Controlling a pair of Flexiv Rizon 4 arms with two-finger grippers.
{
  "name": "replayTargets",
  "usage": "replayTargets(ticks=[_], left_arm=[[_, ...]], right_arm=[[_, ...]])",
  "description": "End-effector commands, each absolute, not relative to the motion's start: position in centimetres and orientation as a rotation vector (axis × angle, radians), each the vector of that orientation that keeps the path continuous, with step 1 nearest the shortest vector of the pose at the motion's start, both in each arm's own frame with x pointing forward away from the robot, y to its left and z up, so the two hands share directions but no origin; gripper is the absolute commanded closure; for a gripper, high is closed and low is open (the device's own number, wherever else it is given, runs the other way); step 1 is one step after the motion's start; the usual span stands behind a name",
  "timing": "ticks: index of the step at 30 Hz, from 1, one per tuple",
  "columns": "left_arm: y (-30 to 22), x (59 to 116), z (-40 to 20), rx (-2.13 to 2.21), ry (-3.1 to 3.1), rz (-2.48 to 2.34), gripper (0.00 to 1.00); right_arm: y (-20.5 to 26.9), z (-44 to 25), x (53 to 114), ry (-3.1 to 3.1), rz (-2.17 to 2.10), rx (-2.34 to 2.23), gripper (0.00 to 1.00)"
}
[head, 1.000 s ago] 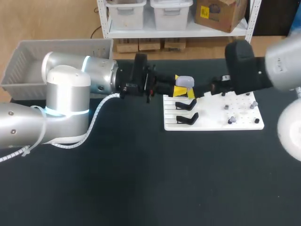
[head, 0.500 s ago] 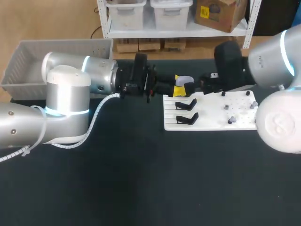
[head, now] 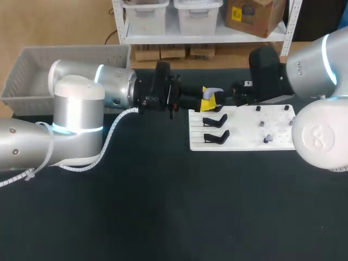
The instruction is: Pick up each earbud case from the left stands, insert the matching earbuds, close the lid, and place the case in the box.
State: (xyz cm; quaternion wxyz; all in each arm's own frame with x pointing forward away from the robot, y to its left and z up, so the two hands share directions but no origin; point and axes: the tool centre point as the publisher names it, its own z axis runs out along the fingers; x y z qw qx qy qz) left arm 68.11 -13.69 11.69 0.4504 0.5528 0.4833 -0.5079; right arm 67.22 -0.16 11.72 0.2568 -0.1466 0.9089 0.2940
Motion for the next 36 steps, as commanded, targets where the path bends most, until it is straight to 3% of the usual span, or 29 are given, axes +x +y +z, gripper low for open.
replayTargets(ticks=[1, 18, 27, 36], left_arm=[[-13.6, 68.1, 11.6, 1.364, 1.191, -1.254, 1.00], [-13.6, 68.1, 11.6, 1.364, 1.191, -1.254, 1.00], [-13.6, 68.1, 11.6, 1.364, 1.191, -1.254, 1.00], [-13.6, 68.1, 11.6, 1.364, 1.191, -1.254, 1.00]], right_arm=[[-0.3, 11.8, 67.4, 2.469, 0.780, -0.381, 0.00], [-2.2, 14.9, 68.6, 2.417, 0.678, -0.367, 0.00], [-5.8, 17.7, 67.9, 2.429, 0.315, -0.488, 0.00], [-9.5, 15.6, 67.3, 2.582, 0.068, -0.503, 0.00]])
